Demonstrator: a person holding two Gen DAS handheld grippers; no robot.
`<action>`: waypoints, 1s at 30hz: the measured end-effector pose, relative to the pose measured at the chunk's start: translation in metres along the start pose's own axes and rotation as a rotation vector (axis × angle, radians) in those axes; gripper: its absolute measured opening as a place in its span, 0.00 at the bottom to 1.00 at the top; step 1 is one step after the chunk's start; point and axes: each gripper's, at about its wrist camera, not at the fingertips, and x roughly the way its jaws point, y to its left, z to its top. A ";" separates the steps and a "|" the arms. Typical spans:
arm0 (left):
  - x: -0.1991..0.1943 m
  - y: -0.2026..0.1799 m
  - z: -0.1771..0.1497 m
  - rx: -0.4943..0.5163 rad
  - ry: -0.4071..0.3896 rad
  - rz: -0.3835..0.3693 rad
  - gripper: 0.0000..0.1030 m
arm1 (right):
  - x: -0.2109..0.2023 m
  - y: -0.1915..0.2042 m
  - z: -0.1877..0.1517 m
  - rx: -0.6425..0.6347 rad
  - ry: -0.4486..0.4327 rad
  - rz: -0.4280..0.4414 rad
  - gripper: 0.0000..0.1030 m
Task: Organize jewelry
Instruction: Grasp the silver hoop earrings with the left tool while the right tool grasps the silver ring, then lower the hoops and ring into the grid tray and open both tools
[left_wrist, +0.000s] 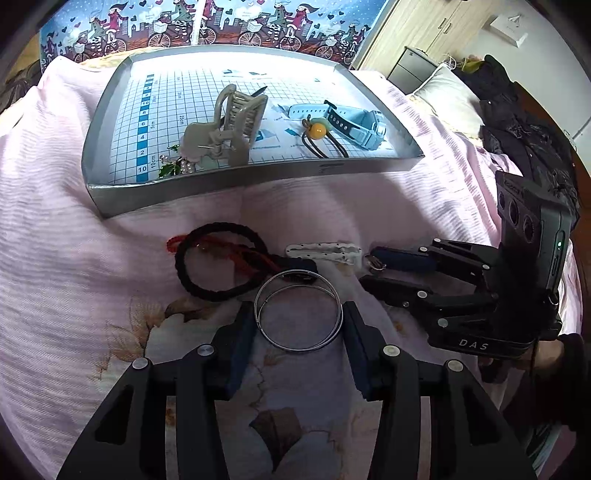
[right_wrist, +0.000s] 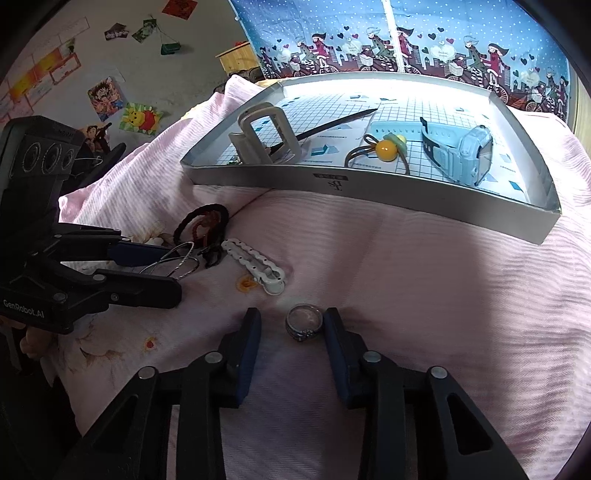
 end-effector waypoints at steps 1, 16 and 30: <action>-0.001 0.000 0.000 -0.003 -0.002 -0.005 0.40 | 0.000 0.000 0.000 0.000 0.001 0.005 0.28; -0.021 -0.025 0.001 0.115 -0.133 0.018 0.40 | -0.023 0.011 0.005 -0.035 -0.086 -0.053 0.20; -0.055 0.007 0.022 -0.032 -0.383 0.154 0.40 | -0.040 0.009 0.030 0.024 -0.239 -0.053 0.20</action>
